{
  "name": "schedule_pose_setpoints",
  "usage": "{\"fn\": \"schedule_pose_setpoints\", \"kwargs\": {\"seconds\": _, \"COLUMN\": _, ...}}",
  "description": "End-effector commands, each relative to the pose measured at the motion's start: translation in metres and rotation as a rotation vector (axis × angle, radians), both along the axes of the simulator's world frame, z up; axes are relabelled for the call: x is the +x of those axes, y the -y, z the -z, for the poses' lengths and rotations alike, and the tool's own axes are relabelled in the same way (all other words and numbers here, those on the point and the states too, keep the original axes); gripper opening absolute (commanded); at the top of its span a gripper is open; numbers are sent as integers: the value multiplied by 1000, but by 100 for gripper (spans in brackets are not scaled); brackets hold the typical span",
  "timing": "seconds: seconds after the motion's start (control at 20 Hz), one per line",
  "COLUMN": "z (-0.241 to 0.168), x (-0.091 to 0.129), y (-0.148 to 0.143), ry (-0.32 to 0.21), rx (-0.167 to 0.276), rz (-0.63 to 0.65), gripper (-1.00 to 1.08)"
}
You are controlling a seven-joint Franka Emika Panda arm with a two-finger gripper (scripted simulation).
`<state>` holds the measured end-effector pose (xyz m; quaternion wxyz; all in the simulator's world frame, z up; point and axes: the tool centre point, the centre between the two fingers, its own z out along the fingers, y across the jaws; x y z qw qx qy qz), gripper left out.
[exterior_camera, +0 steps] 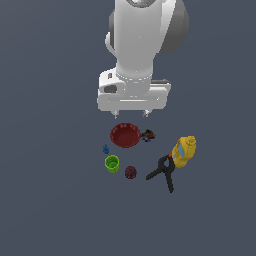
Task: Pick up a designated object from a clutter of objects.
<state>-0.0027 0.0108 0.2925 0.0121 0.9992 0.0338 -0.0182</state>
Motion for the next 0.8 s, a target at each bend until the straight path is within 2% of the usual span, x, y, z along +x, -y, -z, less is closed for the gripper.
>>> {"fn": "schedule_pose_setpoints", "kwargs": {"seconds": 0.0, "z": 7, "x": 1, "y": 4, "ry": 0, "rx": 3, "rz": 14, "gripper": 100}}
{"fn": "schedule_pose_setpoints", "kwargs": {"seconds": 0.35, "z": 45, "x": 6, "y": 24, "ry": 7, "rx": 15, "rz": 91, "gripper": 100}}
{"fn": "schedule_pose_setpoints", "kwargs": {"seconds": 0.75, "z": 115, "x": 4, "y": 67, "ry": 21, "rx": 27, "rz": 244, "gripper": 100}}
